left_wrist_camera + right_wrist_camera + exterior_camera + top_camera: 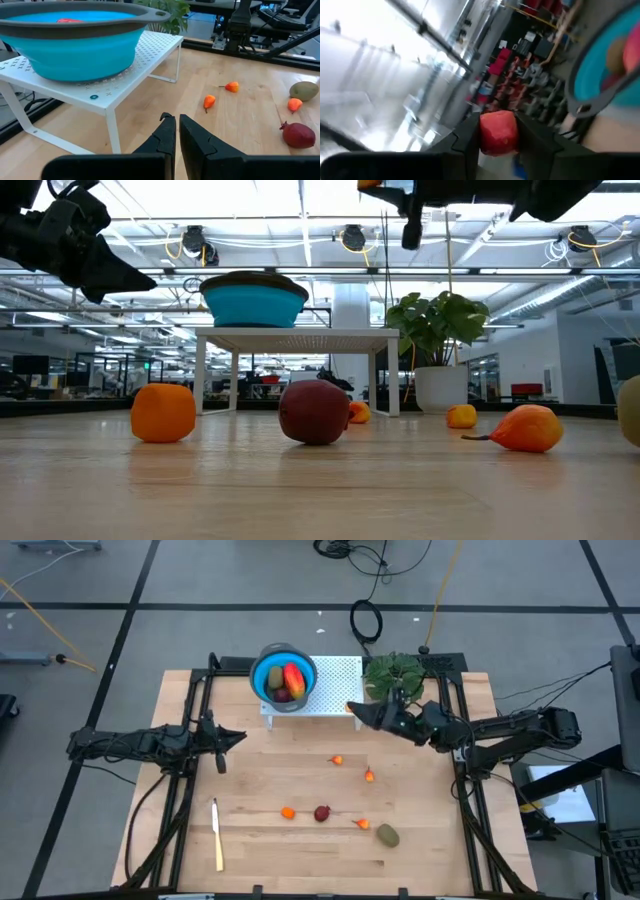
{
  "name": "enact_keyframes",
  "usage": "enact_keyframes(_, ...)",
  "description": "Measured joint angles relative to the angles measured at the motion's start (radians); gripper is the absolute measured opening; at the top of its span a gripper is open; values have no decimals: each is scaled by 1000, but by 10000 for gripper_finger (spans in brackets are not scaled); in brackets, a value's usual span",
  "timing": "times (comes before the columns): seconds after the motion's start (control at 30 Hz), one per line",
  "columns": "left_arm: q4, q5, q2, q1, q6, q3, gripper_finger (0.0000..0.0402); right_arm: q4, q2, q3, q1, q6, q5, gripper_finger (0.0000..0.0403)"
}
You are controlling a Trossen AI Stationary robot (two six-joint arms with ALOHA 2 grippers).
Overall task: Pick & Place Fruit
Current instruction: Put the peach in the blue strainer bowl on the shelf
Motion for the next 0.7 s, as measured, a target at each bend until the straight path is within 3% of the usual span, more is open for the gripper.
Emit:
enact_keyframes(0.37, 1, 0, 0, 0, 0, 0, 21, -23, 0, 19, 8, -690, -7, 105)
enact_keyframes(0.7, 1, 0, 0, 0, 0, 0, 21, -456, 31, 271, 0, -1092, -2, 105)
